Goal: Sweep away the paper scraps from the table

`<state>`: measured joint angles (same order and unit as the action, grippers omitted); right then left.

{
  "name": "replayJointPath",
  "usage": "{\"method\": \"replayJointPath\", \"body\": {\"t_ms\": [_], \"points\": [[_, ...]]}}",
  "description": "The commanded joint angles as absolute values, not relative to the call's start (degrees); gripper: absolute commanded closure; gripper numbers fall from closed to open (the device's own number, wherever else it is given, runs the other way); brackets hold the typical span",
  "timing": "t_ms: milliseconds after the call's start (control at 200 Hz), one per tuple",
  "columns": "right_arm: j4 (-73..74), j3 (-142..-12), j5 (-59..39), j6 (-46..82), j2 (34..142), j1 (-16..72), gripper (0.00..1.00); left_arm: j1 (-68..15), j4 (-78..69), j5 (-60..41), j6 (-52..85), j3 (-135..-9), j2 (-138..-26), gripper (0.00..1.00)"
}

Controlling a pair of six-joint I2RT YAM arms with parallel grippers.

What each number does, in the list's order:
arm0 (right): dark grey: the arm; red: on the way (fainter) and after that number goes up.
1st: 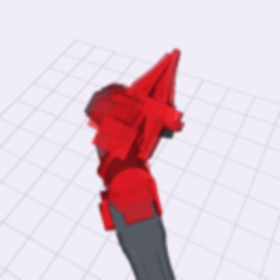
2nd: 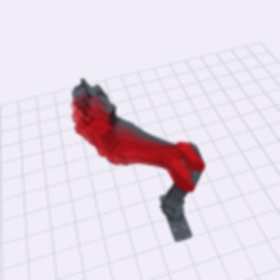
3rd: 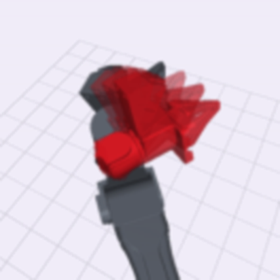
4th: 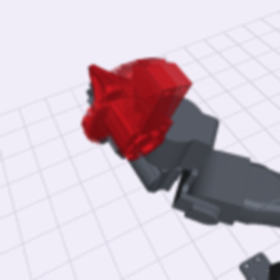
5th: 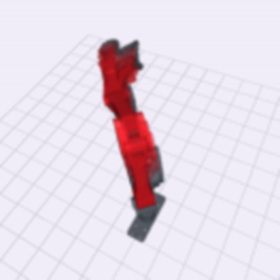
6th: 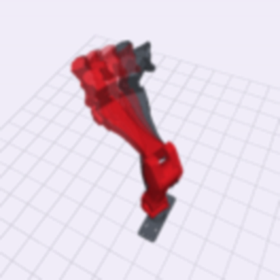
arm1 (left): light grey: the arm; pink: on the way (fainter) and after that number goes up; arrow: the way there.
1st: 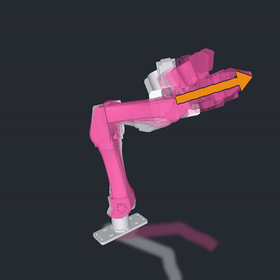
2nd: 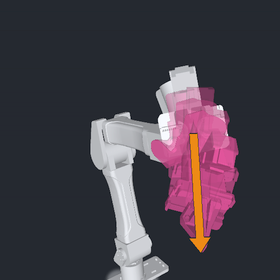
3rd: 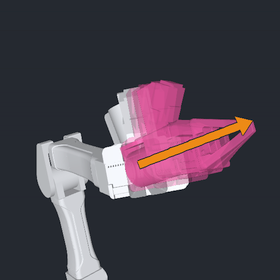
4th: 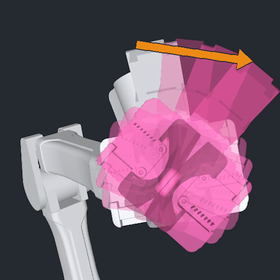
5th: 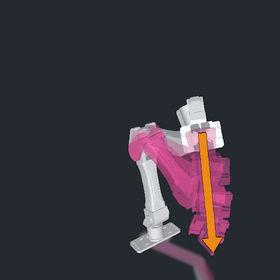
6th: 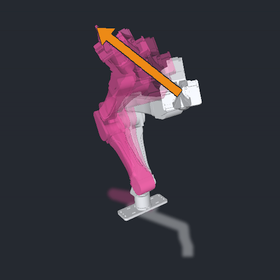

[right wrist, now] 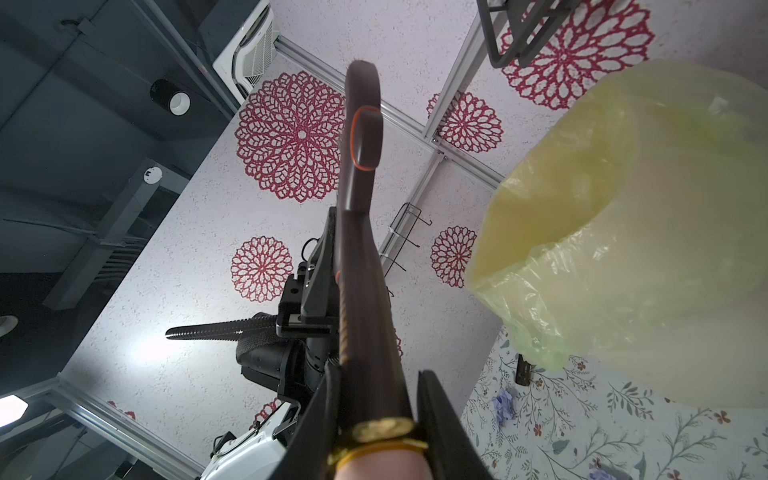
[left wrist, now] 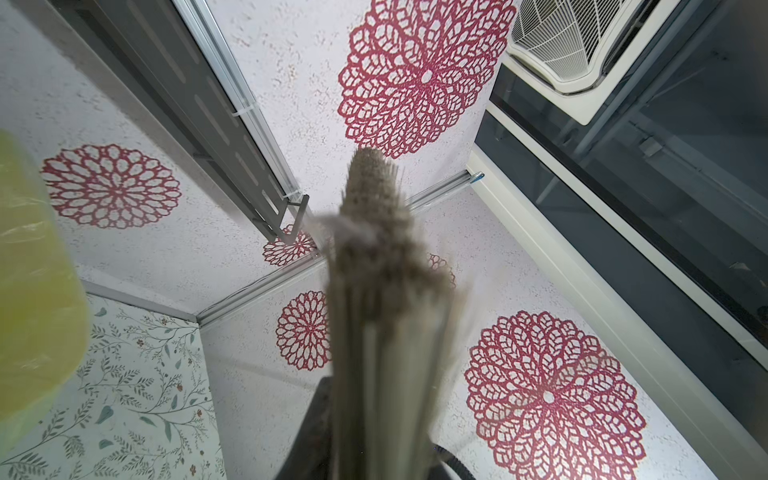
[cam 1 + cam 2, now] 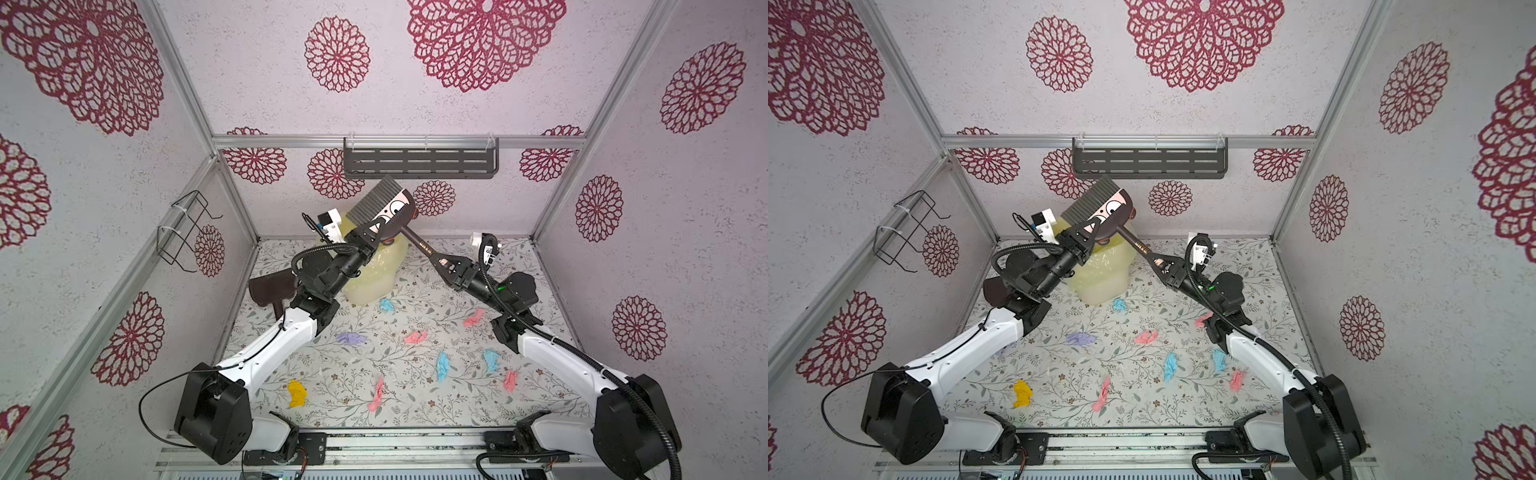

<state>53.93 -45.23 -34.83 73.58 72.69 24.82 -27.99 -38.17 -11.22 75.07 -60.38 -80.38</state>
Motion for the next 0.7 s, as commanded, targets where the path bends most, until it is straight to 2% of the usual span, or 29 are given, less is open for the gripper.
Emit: {"method": "replayJointPath", "body": {"t_ms": [0, 40, 90, 145, 200, 295, 475, 560, 585, 696], "points": [[59.4, -49.2, -36.1, 73.3, 72.5, 25.4, 1.00, -30.1, -34.8, -16.9, 72.9, -61.3, -81.6, 1.00], [59.8, -49.2, -36.1, 73.4, 72.4, 25.5, 1.00, -30.0, -34.8, -16.8, 72.9, -61.2, -81.6, 0.99], [60.0, -49.1, -36.0, 73.4, 72.1, 25.5, 1.00, -29.7, -34.9, -16.8, 73.0, -60.9, -81.5, 0.81], [59.8, -48.8, -35.8, 73.3, 71.5, 25.3, 1.00, -29.2, -34.8, -16.6, 72.9, -60.6, -81.1, 0.68], [59.3, -48.7, -35.8, 73.0, 71.0, 25.3, 1.00, -28.8, -34.5, -16.4, 72.7, -60.6, -80.6, 0.51], [58.2, -48.7, -35.8, 72.4, 70.0, 25.3, 1.00, -27.9, -33.1, -16.1, 71.8, -60.8, -79.6, 0.35], [57.5, -48.3, -35.4, 72.2, 69.1, 24.9, 1.00, -26.3, -30.8, -15.9, 70.5, -61.1, -77.5, 0.19], [57.2, -47.7, -34.8, 71.9, 68.6, 24.4, 1.00, -25.7, -29.3, -15.5, 69.7, -61.1, -76.1, 0.00], [57.1, -47.6, -34.8, 71.8, 68.4, 24.1, 1.00, -25.5, -28.4, -15.3, 69.3, -61.2, -75.6, 0.03], [55.2, -47.6, -34.8, 70.8, 67.3, 22.8, 1.00, -24.8, -22.5, -14.1, 65.9, -61.4, -72.3, 0.03]]}}
